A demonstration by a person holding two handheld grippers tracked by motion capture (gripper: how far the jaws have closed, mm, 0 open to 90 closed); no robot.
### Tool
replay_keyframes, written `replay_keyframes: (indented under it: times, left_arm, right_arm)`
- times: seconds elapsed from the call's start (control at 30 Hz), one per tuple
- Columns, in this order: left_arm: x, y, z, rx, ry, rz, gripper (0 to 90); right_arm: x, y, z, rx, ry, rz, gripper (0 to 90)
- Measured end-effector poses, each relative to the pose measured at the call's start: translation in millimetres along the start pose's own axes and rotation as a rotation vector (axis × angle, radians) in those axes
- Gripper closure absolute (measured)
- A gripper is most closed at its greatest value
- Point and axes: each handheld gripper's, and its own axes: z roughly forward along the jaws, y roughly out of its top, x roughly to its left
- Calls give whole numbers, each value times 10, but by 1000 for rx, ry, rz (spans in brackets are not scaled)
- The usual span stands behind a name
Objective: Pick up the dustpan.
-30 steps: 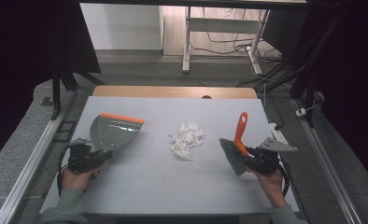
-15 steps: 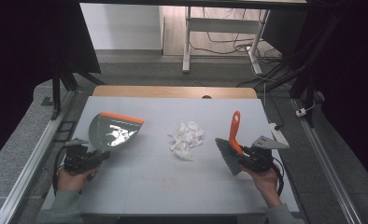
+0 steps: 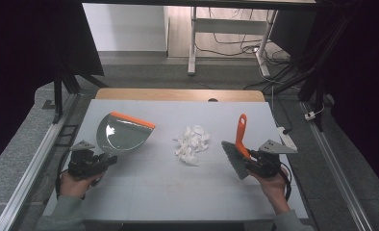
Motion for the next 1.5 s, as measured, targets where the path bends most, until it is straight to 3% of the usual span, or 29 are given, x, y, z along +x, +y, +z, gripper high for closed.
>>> replay_keyframes:
  times: [0.1,0.57,0.8,1.0,1.2,1.5]
  left_arm:
    - [-38,22,-23,1,-28,37,617]
    - [-63,54,-99,-8,-80,129,618]
    - [-68,54,-150,-16,-142,157,617]
    - [-148,68,-187,13,-156,203,617]
    - [-228,64,-192,42,-158,281,617]
    - [-229,41,-191,104,-213,324,617]
  right_arm:
    - [12,5,-13,0,1,-7,705]
    - [19,24,-13,-4,15,-18,706]
    - [-31,27,-38,-22,11,10,706]
    - [-33,16,-43,-19,14,17,705]
    - [-31,14,-38,-14,17,11,705]
    - [-31,11,-36,-9,19,10,705]
